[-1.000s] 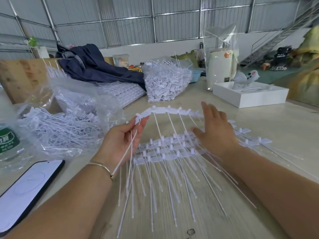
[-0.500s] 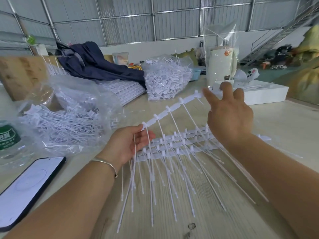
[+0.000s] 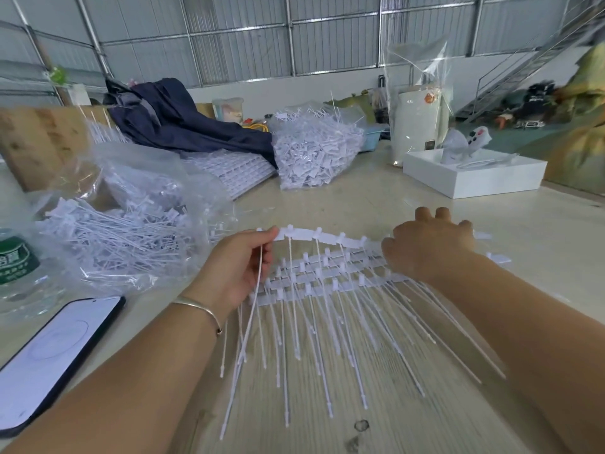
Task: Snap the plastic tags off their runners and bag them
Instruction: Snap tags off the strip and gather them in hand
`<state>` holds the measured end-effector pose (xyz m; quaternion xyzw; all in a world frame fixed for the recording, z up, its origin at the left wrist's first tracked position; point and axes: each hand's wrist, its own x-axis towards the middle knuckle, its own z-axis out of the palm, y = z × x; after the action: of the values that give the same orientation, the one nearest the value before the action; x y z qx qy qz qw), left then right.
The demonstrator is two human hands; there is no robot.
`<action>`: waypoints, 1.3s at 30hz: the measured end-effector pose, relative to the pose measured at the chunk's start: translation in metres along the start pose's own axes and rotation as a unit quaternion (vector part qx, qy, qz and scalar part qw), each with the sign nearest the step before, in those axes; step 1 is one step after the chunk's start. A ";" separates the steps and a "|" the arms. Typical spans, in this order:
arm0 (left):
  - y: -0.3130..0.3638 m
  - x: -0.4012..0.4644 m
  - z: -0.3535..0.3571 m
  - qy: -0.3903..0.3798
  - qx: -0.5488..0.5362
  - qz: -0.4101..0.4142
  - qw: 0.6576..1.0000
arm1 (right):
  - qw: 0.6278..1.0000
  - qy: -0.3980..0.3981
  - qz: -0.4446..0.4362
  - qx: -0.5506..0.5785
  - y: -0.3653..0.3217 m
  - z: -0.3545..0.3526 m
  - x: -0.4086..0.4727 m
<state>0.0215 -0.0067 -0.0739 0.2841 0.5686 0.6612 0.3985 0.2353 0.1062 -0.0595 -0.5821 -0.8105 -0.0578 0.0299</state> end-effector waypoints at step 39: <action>0.002 -0.018 0.006 -0.214 -0.037 -0.002 0.976 | 0.790 0.042 -0.259 0.554 -0.025 0.015 -0.008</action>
<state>0.0356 -0.0183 -0.0698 0.4030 0.4457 0.6047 0.5227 0.2146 0.0923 -0.0767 -0.2310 -0.8217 0.3713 0.3654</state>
